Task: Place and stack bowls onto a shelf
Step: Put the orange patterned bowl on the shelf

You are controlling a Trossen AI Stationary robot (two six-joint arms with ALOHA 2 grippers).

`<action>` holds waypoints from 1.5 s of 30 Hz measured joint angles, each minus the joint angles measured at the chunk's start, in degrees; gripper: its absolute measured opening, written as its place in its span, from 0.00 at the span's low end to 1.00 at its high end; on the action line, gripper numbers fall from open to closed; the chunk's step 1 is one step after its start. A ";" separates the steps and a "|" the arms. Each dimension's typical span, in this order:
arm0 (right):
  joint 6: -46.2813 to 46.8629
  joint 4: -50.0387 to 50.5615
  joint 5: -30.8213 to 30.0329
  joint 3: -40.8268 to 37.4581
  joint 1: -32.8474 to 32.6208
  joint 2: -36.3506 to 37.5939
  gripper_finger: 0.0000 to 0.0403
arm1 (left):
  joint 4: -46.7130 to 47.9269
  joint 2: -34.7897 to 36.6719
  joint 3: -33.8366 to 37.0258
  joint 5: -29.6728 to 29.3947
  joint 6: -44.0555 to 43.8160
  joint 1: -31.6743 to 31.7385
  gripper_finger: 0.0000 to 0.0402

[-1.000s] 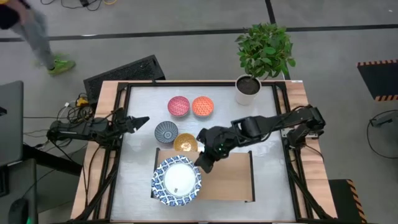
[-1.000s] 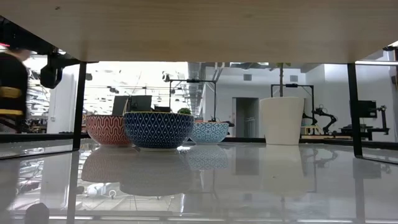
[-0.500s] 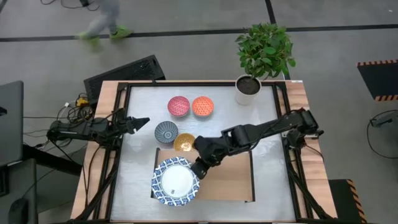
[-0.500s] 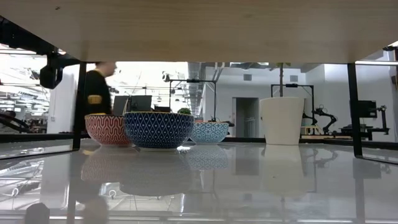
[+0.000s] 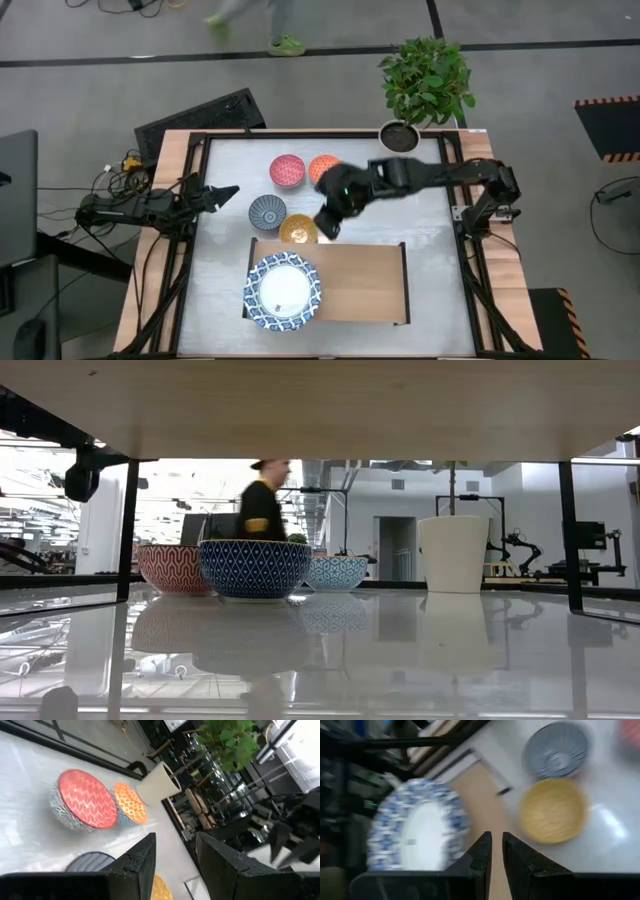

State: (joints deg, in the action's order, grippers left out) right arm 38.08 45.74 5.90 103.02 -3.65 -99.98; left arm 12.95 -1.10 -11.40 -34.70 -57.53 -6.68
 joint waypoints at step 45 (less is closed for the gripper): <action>-48.37 6.21 -13.48 -0.02 19.92 -27.69 0.17 | 3.19 -2.01 0.02 -10.88 5.75 0.09 0.32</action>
State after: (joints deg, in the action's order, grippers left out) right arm -10.29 51.95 -7.58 103.00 16.27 -127.68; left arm 16.14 -3.11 -11.38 -45.57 -51.78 -6.59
